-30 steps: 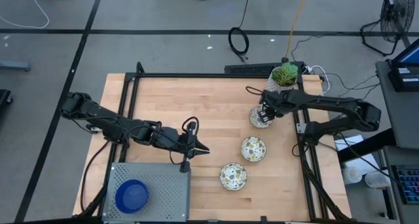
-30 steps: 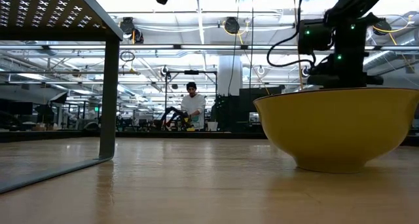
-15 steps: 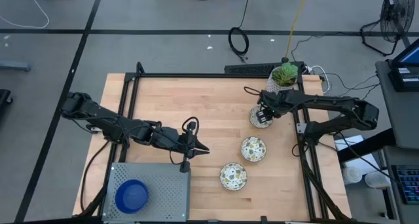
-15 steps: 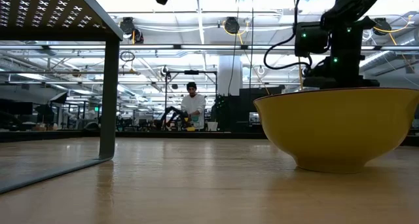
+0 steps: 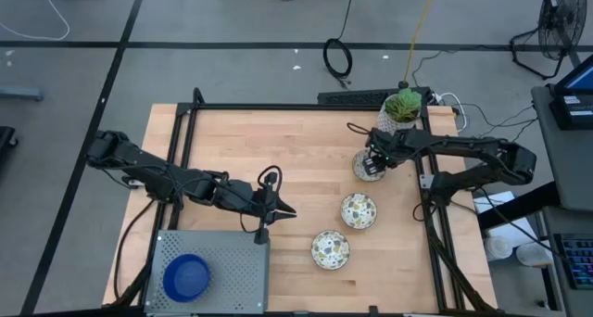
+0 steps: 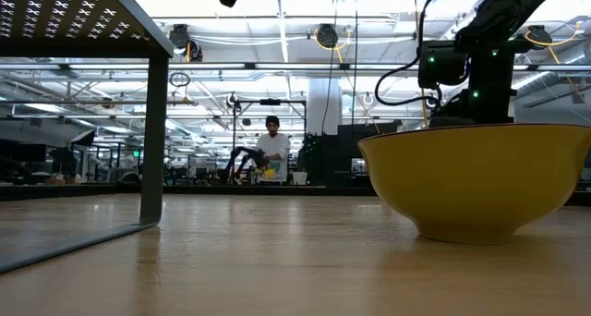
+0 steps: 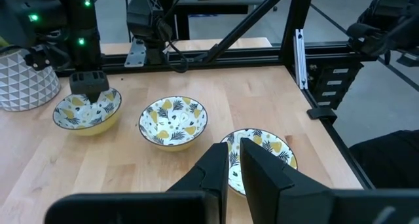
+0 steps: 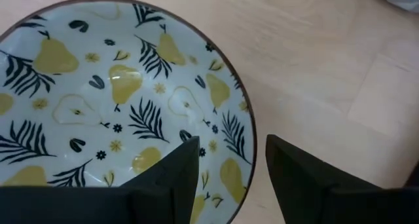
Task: Pick & Place Mini bowls
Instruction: Put the top white patterned bowl on the shelf
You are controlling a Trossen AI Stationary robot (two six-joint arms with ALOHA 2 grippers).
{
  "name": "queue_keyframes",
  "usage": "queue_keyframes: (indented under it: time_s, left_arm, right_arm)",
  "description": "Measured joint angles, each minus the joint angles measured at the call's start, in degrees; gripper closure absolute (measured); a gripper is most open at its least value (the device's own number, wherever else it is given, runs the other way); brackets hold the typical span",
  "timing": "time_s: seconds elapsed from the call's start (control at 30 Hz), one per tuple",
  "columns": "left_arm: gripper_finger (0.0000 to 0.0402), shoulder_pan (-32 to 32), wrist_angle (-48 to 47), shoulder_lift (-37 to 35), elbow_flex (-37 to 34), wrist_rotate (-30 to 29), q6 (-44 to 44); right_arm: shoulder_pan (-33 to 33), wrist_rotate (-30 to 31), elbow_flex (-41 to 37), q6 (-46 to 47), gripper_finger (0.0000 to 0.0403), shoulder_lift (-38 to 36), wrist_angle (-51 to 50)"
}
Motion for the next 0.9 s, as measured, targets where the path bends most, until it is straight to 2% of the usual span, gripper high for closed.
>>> queue_keyframes:
  time_s: [0.3, 0.5, 0.63, 0.8, 0.9]
  left_arm:
    - [0.0355, 0.0, -0.3, 0.0, 0.0, 0.0, 0.0]
    - [0.0355, 0.0, -0.4, 0.0, 0.0, 0.0, -0.1]
    - [0.0355, 0.0, -0.6, 0.0, 0.0, 0.0, -1.1]
    - [0.0355, 0.0, -0.9, 0.6, 0.0, 0.0, -3.7]
    - [0.0355, 0.1, 0.5, 1.8, 0.1, -0.5, -3.2]
  right_arm:
    - [-0.8, 0.0, 0.0, 0.4, 0.0243, 0.0, 0.2]
    - [-0.8, 0.0, 0.0, 0.4, 0.0264, 0.0, 0.2]
    - [-0.8, -0.4, 0.0, -0.2, 0.0296, 0.0, 0.1]
    - [-0.8, -1.6, 0.3, -3.6, 0.0379, -0.2, 0.5]
    - [-0.7, -0.5, 0.3, -6.4, 0.039, -0.5, 1.8]
